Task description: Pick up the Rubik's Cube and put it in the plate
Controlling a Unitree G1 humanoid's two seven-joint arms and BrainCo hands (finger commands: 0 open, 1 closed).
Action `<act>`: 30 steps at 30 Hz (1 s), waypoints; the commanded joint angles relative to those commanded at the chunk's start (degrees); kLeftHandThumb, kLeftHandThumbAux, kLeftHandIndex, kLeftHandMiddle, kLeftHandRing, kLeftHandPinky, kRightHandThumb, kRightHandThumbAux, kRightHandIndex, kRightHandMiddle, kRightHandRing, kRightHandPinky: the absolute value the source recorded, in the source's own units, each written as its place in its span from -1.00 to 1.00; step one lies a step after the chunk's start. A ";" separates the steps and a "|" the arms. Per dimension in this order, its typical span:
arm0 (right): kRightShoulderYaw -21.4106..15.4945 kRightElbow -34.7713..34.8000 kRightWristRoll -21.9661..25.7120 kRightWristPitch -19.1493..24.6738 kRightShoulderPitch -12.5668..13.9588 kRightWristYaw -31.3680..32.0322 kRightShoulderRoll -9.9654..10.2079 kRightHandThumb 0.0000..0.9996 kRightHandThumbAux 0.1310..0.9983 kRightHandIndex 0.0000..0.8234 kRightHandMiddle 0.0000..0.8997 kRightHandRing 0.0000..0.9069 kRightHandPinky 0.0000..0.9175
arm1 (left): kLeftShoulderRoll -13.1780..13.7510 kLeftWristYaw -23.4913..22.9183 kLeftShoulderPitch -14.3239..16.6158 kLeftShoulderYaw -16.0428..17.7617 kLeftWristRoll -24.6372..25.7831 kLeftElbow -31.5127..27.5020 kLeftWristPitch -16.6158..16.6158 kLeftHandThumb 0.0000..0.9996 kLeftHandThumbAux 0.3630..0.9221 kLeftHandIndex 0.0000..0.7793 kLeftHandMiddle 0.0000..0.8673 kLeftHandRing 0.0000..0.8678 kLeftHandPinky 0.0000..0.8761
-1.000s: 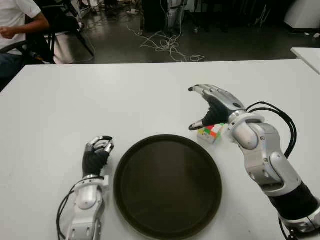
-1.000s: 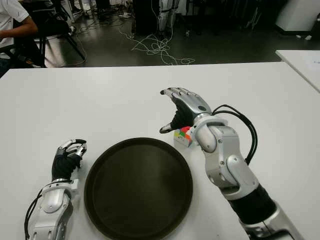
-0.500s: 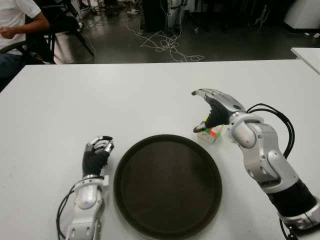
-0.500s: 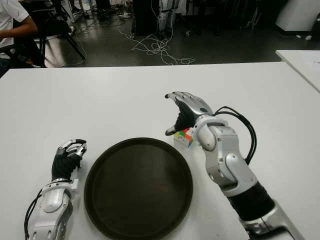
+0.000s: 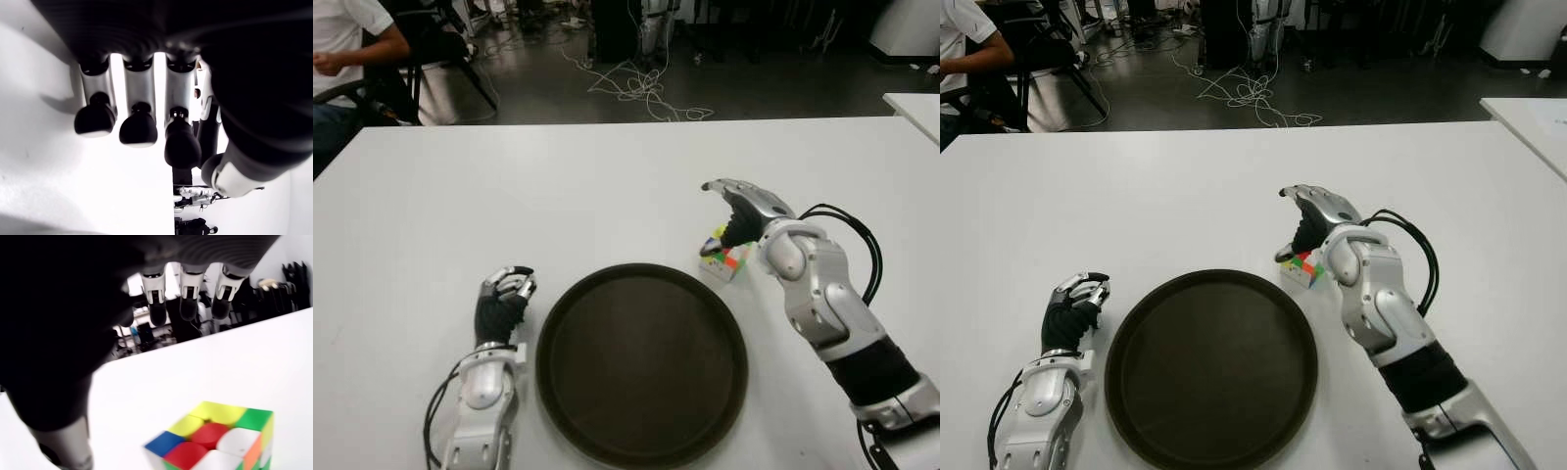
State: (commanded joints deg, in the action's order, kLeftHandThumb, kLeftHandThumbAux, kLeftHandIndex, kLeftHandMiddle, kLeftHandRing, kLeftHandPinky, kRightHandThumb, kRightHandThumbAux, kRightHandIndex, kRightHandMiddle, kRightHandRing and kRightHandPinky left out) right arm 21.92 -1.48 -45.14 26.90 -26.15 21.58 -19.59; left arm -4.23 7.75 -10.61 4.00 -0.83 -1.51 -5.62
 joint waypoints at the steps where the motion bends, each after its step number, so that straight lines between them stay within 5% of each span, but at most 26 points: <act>1: -0.01 -0.44 0.01 0.17 -0.09 -0.19 0.15 -1.00 0.51 -0.93 -0.96 -0.94 -0.92 | 0.00 0.07 -0.05 -0.02 -0.07 -0.15 -0.19 0.42 0.22 0.14 0.88 0.89 0.85; 30: 1.02 -5.05 -0.03 1.01 -1.26 -1.66 0.88 -1.00 0.43 -0.96 -0.94 -0.93 -0.93 | -0.34 0.75 -0.11 0.11 -0.21 0.12 0.69 0.43 0.22 0.14 0.88 0.91 0.88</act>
State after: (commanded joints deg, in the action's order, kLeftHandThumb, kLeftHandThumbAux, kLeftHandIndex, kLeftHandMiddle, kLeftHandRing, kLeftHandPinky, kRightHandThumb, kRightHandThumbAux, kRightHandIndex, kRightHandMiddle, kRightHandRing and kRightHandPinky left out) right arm 22.94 -6.53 -45.17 27.91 -27.42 19.92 -18.71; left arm -4.57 8.50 -10.72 4.11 -1.03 -1.38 -4.93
